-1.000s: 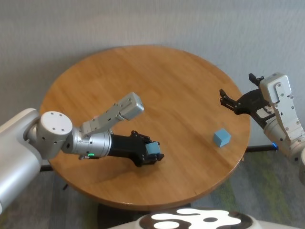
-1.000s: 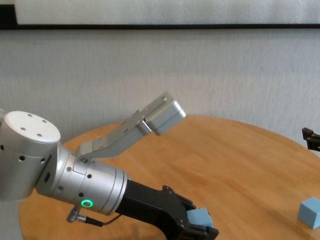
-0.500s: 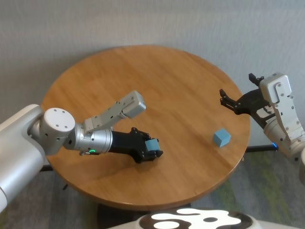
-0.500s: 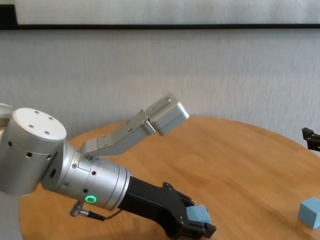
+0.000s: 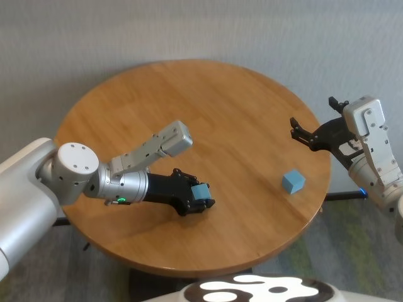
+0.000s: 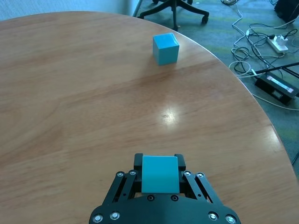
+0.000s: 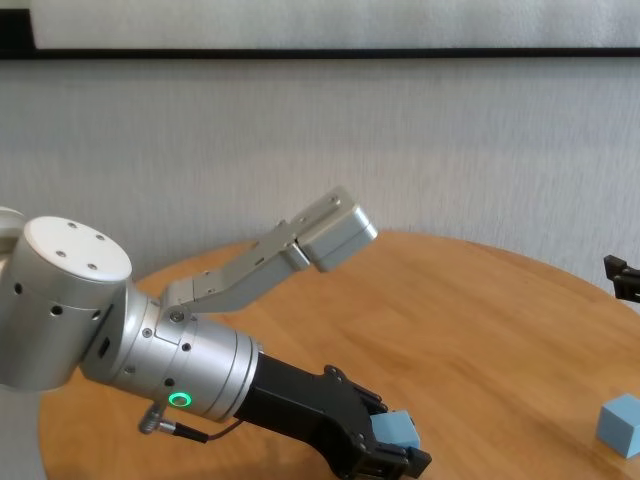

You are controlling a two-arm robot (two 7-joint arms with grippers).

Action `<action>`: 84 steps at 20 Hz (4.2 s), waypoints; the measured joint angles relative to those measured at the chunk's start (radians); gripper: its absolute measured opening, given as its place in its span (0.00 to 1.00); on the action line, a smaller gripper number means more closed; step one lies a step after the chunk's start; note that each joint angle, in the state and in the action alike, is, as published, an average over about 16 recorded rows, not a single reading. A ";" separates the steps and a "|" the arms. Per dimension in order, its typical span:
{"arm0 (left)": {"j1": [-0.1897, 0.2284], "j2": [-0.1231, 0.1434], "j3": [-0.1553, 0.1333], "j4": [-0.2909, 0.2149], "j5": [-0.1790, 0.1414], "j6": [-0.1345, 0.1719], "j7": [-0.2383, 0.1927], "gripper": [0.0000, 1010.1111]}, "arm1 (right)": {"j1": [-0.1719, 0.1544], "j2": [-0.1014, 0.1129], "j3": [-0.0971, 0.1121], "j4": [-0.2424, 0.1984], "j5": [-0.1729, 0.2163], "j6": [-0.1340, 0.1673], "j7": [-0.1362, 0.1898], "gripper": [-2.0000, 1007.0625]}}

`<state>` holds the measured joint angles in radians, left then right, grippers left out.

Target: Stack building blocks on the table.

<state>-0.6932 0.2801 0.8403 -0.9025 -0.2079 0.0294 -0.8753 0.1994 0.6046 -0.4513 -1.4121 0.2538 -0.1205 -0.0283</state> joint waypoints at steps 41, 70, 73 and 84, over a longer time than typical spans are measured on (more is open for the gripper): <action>0.365 0.103 -0.364 -0.335 -0.126 -0.422 0.434 0.99 | 0.000 0.000 0.000 0.000 0.000 0.000 0.000 1.00; 0.389 0.091 -0.406 -0.320 -0.117 -0.463 0.486 0.99 | -0.147 0.066 0.105 -0.206 0.239 0.327 0.171 1.00; 0.389 0.091 -0.405 -0.320 -0.118 -0.462 0.484 0.99 | -0.156 0.067 0.110 -0.212 0.251 0.357 0.187 1.00; 0.387 0.092 -0.403 -0.319 -0.120 -0.460 0.481 0.99 | -0.144 0.035 0.105 -0.173 0.239 0.420 0.214 1.00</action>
<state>-0.3060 0.3721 0.4374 -1.2218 -0.3278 -0.4306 -0.3940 0.0549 0.6399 -0.3460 -1.5851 0.4925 0.2997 0.1859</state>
